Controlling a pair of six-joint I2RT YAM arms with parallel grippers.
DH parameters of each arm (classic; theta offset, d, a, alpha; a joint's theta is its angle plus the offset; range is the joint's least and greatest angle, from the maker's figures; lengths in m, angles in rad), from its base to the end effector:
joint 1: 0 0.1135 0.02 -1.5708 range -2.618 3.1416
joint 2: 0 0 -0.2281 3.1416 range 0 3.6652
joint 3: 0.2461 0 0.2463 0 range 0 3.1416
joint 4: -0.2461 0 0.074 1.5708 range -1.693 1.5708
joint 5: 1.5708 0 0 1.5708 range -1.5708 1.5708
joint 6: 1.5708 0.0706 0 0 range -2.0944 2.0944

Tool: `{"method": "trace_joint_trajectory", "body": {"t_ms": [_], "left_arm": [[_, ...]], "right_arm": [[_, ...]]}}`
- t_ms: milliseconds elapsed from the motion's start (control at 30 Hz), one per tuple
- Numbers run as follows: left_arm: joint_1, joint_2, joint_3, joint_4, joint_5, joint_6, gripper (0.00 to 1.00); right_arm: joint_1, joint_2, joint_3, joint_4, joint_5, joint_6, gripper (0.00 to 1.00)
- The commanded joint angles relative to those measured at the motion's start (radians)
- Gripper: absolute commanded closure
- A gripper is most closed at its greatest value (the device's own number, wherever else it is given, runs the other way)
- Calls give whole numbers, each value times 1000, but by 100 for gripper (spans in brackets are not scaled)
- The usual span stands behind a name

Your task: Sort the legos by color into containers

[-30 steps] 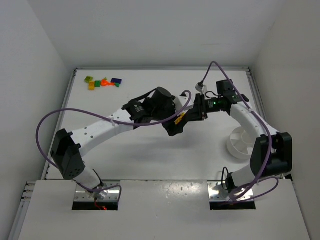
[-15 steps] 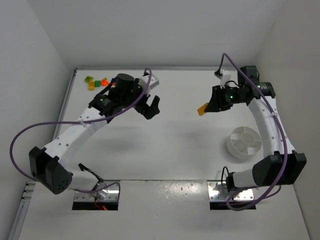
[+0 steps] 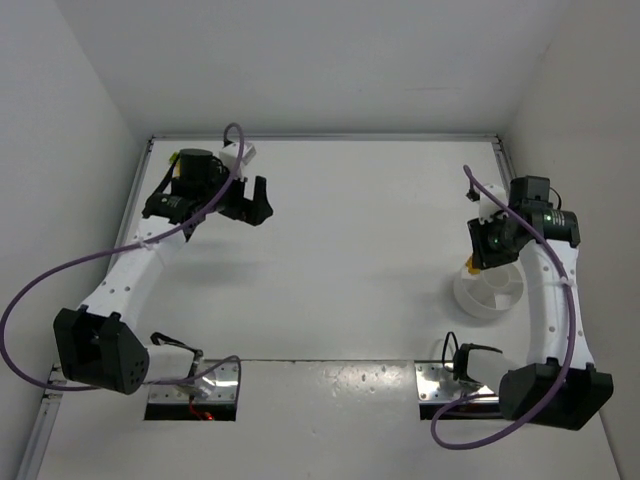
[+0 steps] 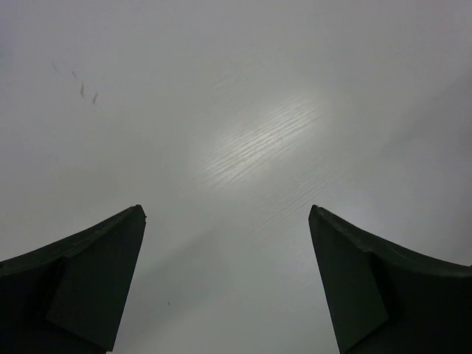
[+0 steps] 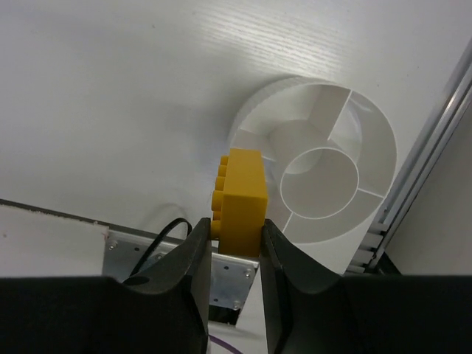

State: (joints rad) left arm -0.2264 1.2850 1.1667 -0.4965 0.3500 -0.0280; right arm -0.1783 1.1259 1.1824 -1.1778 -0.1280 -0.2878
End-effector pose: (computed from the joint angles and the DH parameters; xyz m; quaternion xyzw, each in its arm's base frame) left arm 0.3011 -0.0942 0.2828 0.1663 0.8621 -0.2108 0.4297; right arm 0.2176 -0.0301 0.2631 -0.0675 0.9706 0.0093 0.2308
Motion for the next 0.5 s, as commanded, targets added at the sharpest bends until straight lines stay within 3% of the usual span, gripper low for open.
{"method": "trace_joint_trajectory", "body": {"t_ms": [0, 467], "left_arm": [[65, 4, 4, 38, 116, -27, 1], [183, 33, -39, 108, 264, -27, 1]], "right_arm": [[-19, -2, -52, 53, 45, 24, 100], [-29, 64, -73, 159, 76, 130, 100]]}}
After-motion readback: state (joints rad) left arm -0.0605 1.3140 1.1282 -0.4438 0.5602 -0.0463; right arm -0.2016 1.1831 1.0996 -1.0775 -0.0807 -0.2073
